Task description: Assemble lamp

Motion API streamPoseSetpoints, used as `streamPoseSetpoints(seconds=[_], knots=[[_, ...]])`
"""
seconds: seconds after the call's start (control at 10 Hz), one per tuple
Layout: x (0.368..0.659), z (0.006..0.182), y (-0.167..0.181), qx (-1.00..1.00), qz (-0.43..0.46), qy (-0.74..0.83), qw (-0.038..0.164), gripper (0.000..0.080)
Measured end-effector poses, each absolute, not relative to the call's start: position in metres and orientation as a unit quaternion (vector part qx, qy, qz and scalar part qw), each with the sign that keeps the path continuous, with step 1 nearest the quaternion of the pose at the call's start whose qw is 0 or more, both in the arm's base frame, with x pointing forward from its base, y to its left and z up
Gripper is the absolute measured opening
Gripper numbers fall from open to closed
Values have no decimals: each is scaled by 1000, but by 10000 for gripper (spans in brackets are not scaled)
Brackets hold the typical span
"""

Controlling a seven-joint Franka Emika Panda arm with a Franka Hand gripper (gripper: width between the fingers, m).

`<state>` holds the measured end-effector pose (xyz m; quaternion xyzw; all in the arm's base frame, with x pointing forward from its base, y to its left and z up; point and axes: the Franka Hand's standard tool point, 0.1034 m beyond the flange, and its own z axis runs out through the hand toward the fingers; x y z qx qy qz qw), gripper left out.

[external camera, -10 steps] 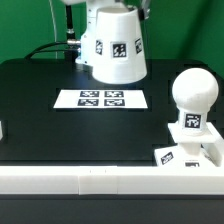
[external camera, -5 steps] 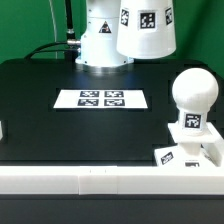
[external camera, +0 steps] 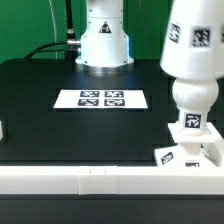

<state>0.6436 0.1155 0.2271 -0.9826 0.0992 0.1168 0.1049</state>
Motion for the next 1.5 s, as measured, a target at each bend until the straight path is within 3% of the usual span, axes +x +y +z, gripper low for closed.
streamPoseSetpoints(seconds=[0.7,1.2,1.3,1.4,1.5], knots=[[631,165,121,-985,109,92,93,46],[627,153,115,-987,104,85,92,50],[625,154,113,-987,103,80,93,254],[624,155,112,-987,103,78,93,254],[622,156,111,-988,103,72,94,465]])
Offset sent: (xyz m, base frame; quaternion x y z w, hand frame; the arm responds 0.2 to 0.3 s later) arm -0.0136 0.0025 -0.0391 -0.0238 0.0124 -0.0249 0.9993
